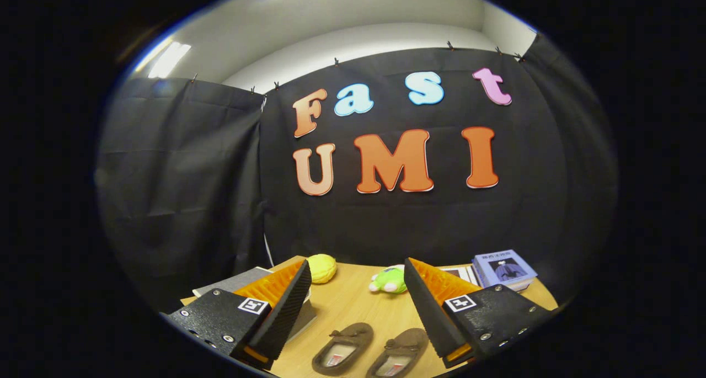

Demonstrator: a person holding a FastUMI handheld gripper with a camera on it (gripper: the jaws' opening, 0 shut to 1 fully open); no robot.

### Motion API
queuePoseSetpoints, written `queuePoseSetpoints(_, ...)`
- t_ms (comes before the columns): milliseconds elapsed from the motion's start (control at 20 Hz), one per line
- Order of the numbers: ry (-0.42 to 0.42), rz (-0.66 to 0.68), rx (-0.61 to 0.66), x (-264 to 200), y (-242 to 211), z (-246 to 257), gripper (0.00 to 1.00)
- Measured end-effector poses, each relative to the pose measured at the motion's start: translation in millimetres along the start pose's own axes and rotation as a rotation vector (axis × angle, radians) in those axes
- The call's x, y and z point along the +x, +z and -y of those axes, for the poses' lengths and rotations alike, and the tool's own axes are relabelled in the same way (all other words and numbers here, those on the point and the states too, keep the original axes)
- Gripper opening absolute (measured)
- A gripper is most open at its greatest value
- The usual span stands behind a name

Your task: Open the storage box then place both shoes into the box .Put the left shoe in first, then the right shoe, with the right side of both shoes facing outward in a uniform manner.

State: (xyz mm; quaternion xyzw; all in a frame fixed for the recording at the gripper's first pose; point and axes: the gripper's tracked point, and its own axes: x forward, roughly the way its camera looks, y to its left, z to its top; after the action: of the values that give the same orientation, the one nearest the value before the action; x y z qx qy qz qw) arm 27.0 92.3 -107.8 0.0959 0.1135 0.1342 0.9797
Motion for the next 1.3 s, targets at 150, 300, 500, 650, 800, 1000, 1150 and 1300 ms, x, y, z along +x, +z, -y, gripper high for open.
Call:
queuePoseSetpoints(150,0.065,-0.101,0.062,24,-35,-18,0.99)
queuePoseSetpoints(300,0.120,-0.192,0.101,39,-68,-41,0.99)
queuePoseSetpoints(500,0.202,-0.319,0.165,59,-104,-77,0.99)
queuePoseSetpoints(650,0.264,-0.415,0.253,62,-131,-104,0.98)
queuePoseSetpoints(800,0.307,-0.488,0.310,71,-149,-120,0.98)
queuePoseSetpoints(1000,0.329,-0.524,0.401,84,-163,-130,0.98)
queuePoseSetpoints(1150,0.378,-0.567,0.455,87,-179,-144,0.98)
queuePoseSetpoints(1300,0.386,-0.602,0.546,95,-191,-151,0.98)
